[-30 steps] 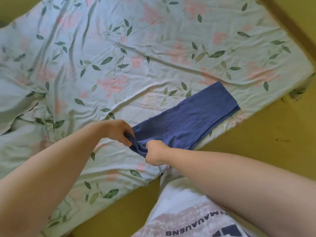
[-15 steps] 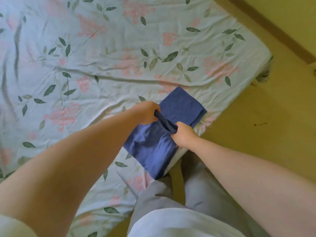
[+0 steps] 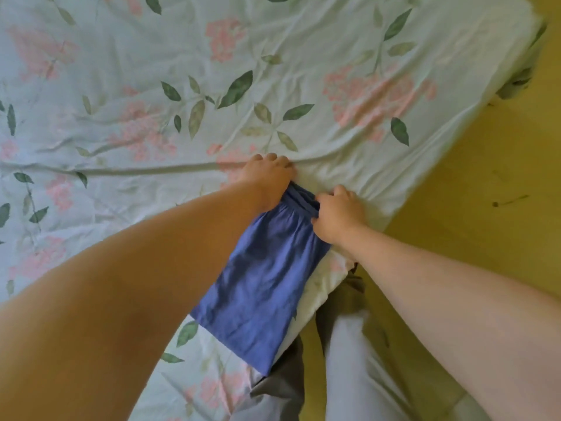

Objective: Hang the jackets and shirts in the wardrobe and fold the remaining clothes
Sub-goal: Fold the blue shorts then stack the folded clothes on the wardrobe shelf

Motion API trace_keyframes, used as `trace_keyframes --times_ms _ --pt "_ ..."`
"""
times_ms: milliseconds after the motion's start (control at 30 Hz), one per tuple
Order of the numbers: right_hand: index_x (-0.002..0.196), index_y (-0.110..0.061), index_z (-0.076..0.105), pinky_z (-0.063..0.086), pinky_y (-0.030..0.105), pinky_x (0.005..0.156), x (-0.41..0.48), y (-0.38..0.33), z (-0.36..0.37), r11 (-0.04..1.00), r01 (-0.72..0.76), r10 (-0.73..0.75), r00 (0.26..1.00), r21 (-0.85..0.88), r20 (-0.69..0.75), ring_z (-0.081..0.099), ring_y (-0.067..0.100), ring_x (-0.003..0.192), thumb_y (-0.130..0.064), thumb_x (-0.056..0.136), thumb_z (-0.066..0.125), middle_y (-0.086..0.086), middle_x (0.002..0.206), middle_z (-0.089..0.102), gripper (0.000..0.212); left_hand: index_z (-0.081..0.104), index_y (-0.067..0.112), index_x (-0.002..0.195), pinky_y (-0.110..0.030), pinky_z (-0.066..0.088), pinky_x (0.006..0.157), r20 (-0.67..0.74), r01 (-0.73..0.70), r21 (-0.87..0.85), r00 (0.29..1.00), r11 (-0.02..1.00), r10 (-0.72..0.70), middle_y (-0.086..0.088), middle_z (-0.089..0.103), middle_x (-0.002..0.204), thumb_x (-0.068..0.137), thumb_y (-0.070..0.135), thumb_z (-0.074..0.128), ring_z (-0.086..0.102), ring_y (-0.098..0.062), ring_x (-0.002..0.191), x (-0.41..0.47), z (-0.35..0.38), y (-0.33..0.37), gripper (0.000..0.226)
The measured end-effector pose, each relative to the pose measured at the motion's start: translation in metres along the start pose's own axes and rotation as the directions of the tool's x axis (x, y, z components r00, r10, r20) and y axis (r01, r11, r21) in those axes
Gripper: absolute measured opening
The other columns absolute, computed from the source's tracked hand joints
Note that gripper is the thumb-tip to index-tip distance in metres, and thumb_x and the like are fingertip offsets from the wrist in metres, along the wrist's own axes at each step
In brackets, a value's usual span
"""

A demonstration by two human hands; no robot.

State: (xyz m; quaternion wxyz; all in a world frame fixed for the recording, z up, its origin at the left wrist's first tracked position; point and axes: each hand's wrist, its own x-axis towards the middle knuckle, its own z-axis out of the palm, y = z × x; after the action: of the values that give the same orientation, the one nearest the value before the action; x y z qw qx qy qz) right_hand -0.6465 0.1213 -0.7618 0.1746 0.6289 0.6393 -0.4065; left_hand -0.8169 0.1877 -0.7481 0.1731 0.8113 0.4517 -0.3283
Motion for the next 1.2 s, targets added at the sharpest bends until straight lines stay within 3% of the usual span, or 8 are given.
trace_keyframes --times_ms 133,267,367,467,633,833,1033,1200 --pt "0.125 -0.01 0.044 0.042 0.035 0.07 0.012 -0.005 -0.005 0.997 -0.028 0.028 1.0 0.075 -0.001 0.06 0.034 0.102 -0.017 0.083 0.074 0.015 0.127 0.05 0.052 0.046 0.02 0.133 -0.04 0.043 0.095 0.029 -0.075 0.067 0.997 0.995 0.073 -0.003 0.049 0.133 0.077 0.017 0.07 0.05 -0.027 0.115 0.02 -0.002 0.002 0.061" --pt "0.117 -0.012 0.051 0.045 0.038 0.079 0.019 -0.006 -0.016 0.995 -0.045 0.036 0.995 0.092 0.092 0.061 0.034 0.106 -0.021 0.082 0.067 0.01 0.114 0.061 0.04 0.05 0.024 0.12 -0.042 0.045 0.095 0.212 -0.181 0.095 0.964 0.979 0.158 0.002 0.058 0.11 0.077 0.023 0.072 0.058 -0.026 0.105 0.034 -0.021 0.006 0.048" --pt "0.08 -0.02 0.051 0.043 0.039 0.087 0.02 -0.004 -0.022 1.0 0.003 -0.005 0.979 0.009 0.206 0.054 0.029 0.092 -0.026 0.083 0.061 0.002 0.085 0.052 0.013 0.061 0.029 0.111 -0.04 0.047 0.094 0.356 -0.261 0.146 0.914 0.954 0.195 0.008 0.055 0.093 0.083 0.021 0.067 0.058 -0.022 0.095 0.041 -0.036 0.011 0.03" --pt "0.07 -0.017 0.05 0.041 0.03 0.06 0.023 0.002 -0.029 0.996 0.022 -0.042 0.972 0.086 0.231 0.055 0.025 0.071 -0.025 0.083 0.064 0.002 0.073 0.053 0.021 0.07 0.026 0.102 -0.038 0.056 0.082 0.372 -0.294 0.229 0.907 0.928 0.195 0.001 0.061 0.098 0.084 0.02 0.066 0.062 -0.024 0.089 0.044 -0.05 0.015 0.019" --pt "0.067 -0.012 0.044 0.029 0.029 0.045 0.016 0.017 -0.052 0.969 -0.027 0.007 0.997 0.246 0.079 0.047 0.021 0.057 -0.016 0.087 0.064 0.005 0.066 0.049 0.028 0.061 0.024 0.086 -0.033 0.042 0.071 0.206 -0.207 0.219 0.965 0.954 0.162 0.002 0.058 0.078 0.085 0.019 0.063 0.053 -0.019 0.068 0.033 -0.073 0.014 0.005" --pt "0.096 -0.014 0.042 0.037 0.033 0.058 -0.049 -0.014 -0.038 0.982 0.135 -0.127 0.99 0.135 -0.06 0.052 0.026 0.078 -0.028 0.089 0.068 0.003 0.093 0.045 0.03 0.058 0.019 0.103 -0.037 0.049 0.07 0.019 -0.247 0.13 0.969 0.96 0.246 -0.001 0.06 0.099 0.085 0.011 0.063 0.057 -0.025 0.093 -0.043 -0.062 -0.002 0.02" --pt "0.117 -0.015 0.042 0.028 0.031 0.05 -0.136 -0.077 0.028 0.933 0.36 -0.36 0.926 -0.023 -0.113 0.049 0.025 0.078 -0.033 0.093 0.065 0.007 0.109 0.05 0.039 0.064 0.005 0.098 -0.042 0.049 0.062 -0.406 -0.35 0.138 0.833 0.926 0.375 -0.014 0.063 0.093 0.08 -0.001 0.066 0.058 -0.035 0.08 -0.155 0.002 -0.032 0.019" --pt "0.136 -0.013 0.03 0.038 0.039 0.058 -0.159 -0.118 0.109 0.945 0.319 -0.323 0.945 -0.074 -0.052 0.061 0.032 0.093 -0.027 0.098 0.062 0.012 0.12 0.049 0.051 0.064 0.006 0.09 -0.042 0.05 0.065 -0.476 -0.381 0.19 0.77 0.905 0.424 -0.015 0.064 0.091 0.087 -0.004 0.056 0.06 -0.033 0.077 -0.216 0.091 -0.049 0.014"
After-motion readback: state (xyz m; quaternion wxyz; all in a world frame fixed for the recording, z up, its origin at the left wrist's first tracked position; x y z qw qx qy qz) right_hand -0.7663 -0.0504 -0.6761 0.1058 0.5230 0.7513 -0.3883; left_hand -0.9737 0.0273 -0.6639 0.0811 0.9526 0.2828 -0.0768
